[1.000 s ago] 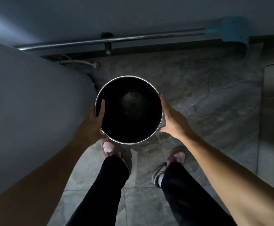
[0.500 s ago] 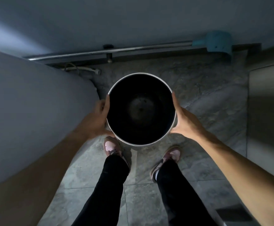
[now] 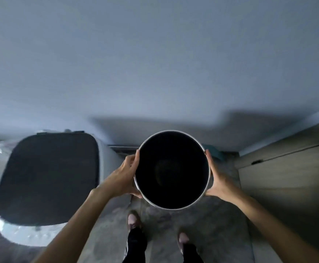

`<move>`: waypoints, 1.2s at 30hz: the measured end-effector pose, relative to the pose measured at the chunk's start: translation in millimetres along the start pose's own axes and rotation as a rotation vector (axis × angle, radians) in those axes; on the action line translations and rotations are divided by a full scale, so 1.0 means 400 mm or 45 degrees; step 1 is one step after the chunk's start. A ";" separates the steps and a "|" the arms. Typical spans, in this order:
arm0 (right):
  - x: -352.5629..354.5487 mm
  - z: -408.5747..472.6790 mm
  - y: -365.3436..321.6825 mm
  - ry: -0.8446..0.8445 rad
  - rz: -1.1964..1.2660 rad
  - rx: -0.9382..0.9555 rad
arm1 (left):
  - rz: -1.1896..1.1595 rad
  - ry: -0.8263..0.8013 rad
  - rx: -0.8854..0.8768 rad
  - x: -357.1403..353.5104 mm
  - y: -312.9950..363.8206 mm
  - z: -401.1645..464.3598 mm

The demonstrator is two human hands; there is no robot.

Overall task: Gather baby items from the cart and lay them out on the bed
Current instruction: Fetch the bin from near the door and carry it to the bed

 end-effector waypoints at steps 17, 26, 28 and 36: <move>0.813 -0.021 -0.658 -0.076 0.374 1.030 | -0.128 0.924 0.208 0.599 0.383 -0.788; 0.955 -0.189 -1.284 -0.277 0.373 1.473 | -0.327 1.316 0.338 0.736 0.374 -1.375; 0.931 -0.250 -1.430 -0.324 0.327 1.569 | -0.326 1.388 0.408 0.734 0.348 -1.519; 0.711 -0.479 -1.951 -0.560 0.204 1.858 | -0.344 1.708 0.580 0.665 0.257 -2.028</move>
Point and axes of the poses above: each hand's wrist, its own z-axis towards the middle knuckle, its own x-axis out of the back of the hand, y = z × x, the point moved 7 cm from there along z, towards the middle knuckle, and after that the axes turned 15 degrees about -z, right-handed, at the moved point
